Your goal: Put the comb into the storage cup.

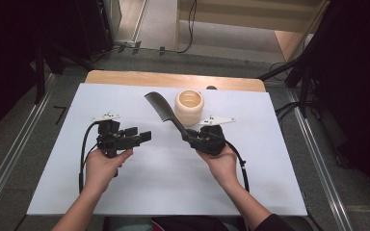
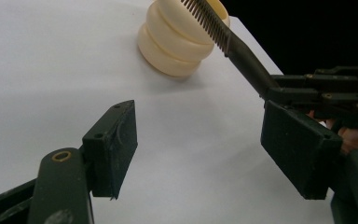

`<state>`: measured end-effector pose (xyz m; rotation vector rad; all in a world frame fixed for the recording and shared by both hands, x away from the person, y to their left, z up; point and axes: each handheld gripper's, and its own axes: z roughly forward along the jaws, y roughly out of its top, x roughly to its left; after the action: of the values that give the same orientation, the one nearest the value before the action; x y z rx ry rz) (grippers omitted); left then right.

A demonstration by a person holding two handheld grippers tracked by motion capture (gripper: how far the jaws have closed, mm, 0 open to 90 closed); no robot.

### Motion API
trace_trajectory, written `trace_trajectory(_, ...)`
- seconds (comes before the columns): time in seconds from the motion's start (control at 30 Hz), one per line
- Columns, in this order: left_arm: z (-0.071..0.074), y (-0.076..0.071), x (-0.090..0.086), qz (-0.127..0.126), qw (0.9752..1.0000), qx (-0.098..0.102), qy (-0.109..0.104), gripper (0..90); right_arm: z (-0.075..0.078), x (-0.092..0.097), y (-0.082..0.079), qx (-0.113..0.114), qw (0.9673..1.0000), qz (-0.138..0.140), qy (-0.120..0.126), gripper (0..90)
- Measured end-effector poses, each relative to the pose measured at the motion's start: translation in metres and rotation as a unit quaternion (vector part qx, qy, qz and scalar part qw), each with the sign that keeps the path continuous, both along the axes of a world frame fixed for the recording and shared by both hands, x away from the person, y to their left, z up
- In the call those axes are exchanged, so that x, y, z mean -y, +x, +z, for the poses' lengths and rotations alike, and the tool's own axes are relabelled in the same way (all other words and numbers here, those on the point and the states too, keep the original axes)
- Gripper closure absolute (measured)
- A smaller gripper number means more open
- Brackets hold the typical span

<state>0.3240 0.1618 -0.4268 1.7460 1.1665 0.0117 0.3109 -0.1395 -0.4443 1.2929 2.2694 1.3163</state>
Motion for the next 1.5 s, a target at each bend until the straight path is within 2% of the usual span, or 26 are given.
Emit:
trace_trajectory(0.2, 0.001, 0.003, 0.008, 0.006, 1.0000, 0.000, 0.004, 28.0, -0.004, -0.006, 0.000, 0.001, 1.0000, -0.001, 0.001, 70.3)
trace_trajectory(0.53, 0.000, 0.010, 0.022, 0.013, 0.9999, 0.002, -0.003, 28.1, -0.006, -0.010, 0.004, -0.003, 0.9999, -0.006, 0.014, 70.3)
trace_trajectory(0.67, -0.001, 0.015, 0.026, 0.016, 0.9998, -0.004, -0.012, 28.0, -0.006, -0.012, 0.005, -0.001, 0.9999, -0.010, 0.010, 70.3)
trace_trajectory(0.73, -0.002, 0.017, 0.028, 0.015, 0.9998, -0.006, -0.011, 28.0, -0.006, -0.014, 0.005, 0.002, 0.9999, -0.010, 0.005, 70.3)
trace_trajectory(1.0, -0.004, 0.023, 0.035, 0.016, 0.9998, -0.005, -0.010, 28.0, -0.006, -0.023, 0.007, 0.001, 0.9997, -0.019, 0.016, 70.2)
trace_trajectory(1.07, -0.005, 0.025, 0.036, 0.019, 0.9996, -0.007, -0.018, 28.0, -0.005, -0.026, 0.008, 0.002, 0.9996, -0.020, 0.018, 70.2)
trace_trajectory(1.17, -0.006, 0.029, 0.037, 0.019, 0.9991, -0.021, -0.030, 29.7, -0.004, -0.029, 0.008, 0.005, 0.9995, -0.025, 0.020, 70.3)
trace_trajectory(1.37, -0.008, 0.033, 0.042, 0.022, 0.9993, -0.015, -0.027, 29.7, -0.005, -0.033, 0.009, 0.002, 0.9990, -0.034, 0.028, 70.2)
trace_trajectory(1.5, -0.010, 0.035, 0.044, 0.030, 0.9989, -0.013, -0.033, 29.7, -0.007, -0.036, 0.009, 0.000, 0.9987, -0.037, 0.034, 70.2)
